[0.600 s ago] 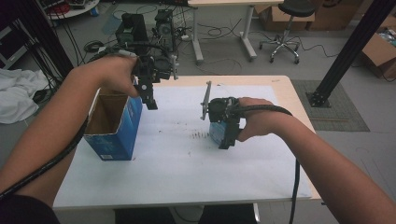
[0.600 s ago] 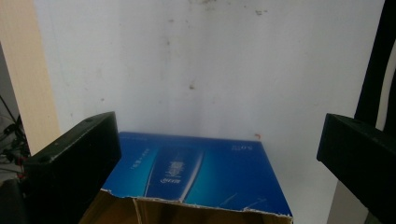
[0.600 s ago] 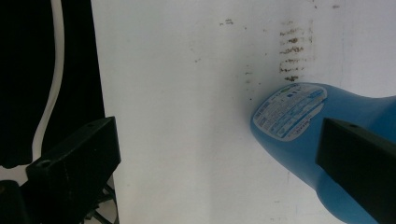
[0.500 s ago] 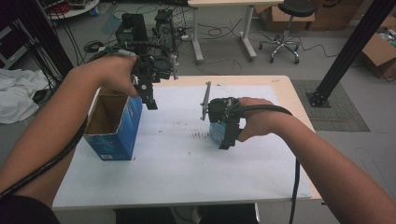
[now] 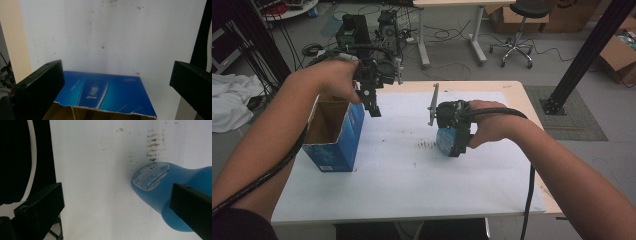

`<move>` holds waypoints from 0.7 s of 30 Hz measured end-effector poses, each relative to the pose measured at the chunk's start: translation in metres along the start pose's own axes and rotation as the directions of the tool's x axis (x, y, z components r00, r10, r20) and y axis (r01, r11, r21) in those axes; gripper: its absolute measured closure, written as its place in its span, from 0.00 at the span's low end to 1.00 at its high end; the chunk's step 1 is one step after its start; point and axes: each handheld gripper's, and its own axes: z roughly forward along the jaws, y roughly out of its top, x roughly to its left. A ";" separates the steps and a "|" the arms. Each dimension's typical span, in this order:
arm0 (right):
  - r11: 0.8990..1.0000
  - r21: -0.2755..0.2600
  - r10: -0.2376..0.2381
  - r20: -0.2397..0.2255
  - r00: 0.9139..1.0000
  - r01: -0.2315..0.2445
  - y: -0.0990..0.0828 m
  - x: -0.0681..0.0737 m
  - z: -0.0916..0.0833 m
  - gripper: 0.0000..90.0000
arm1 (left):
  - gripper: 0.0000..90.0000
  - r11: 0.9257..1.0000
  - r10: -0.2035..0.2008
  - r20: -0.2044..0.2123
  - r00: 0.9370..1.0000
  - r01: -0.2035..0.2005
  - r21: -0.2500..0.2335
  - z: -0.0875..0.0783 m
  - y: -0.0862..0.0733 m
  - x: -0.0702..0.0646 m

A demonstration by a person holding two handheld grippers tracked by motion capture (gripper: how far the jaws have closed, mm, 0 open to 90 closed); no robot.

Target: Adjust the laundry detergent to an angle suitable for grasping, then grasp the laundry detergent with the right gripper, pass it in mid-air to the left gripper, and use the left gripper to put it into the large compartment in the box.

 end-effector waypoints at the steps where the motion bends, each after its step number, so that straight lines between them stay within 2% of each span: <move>1: 1.000 0.000 0.000 0.000 1.000 0.000 0.000 0.000 0.000 0.00 | 0.00 1.000 0.000 0.000 1.000 0.000 0.000 0.000 0.000 0.000; 21: 1.000 0.000 -0.002 0.012 1.000 0.002 0.001 -0.001 0.000 0.00 | 0.00 1.000 -0.006 -0.010 1.000 0.006 -0.002 -0.002 -0.004 -0.006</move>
